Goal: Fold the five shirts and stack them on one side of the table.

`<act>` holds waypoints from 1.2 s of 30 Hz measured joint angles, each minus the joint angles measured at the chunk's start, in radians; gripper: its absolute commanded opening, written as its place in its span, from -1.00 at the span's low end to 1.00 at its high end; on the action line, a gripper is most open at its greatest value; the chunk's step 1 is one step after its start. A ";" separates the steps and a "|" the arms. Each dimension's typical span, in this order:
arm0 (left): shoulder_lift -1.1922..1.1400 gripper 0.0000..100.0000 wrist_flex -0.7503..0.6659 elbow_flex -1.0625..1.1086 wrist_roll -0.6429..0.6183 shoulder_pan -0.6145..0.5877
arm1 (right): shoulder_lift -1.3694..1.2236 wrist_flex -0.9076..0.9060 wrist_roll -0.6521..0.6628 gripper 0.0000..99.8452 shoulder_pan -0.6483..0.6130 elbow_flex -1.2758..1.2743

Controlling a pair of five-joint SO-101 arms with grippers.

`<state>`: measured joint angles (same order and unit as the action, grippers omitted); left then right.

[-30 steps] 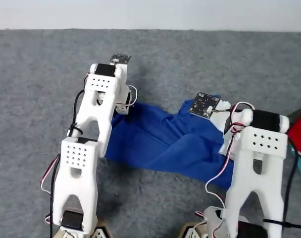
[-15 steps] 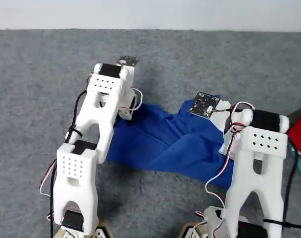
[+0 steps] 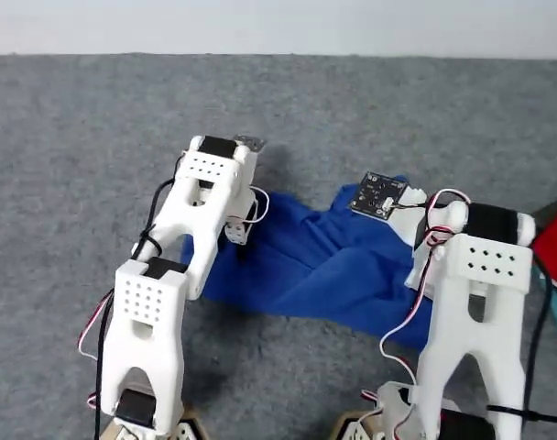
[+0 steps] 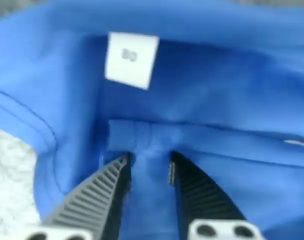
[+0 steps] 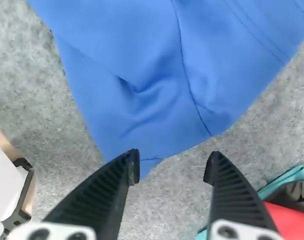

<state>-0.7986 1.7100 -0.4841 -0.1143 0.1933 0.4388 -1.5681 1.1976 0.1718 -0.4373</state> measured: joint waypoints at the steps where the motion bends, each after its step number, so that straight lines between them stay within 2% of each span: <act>1: -0.008 -0.76 0.002 -0.011 0.000 -0.005 | 0.000 0.000 0.000 -0.57 0.000 0.000; 5: -0.031 -0.99 0.000 -0.028 0.000 -0.009 | 0.000 0.000 0.000 -0.57 0.000 0.000; 17: -0.037 -0.98 0.014 -0.086 0.031 -0.008 | 0.000 0.000 0.000 -0.57 0.000 0.000; 28: 0.216 -0.98 0.015 -0.146 0.031 -0.044 | 0.000 0.000 0.000 -0.57 0.000 0.000; 36: 0.236 -0.97 0.017 -0.129 0.031 -0.044 | 0.000 0.000 0.000 -0.57 -0.012 0.000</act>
<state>-0.5623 1.7269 -0.6130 -0.0836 0.1488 0.4388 -1.5681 1.1976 0.1596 -0.4373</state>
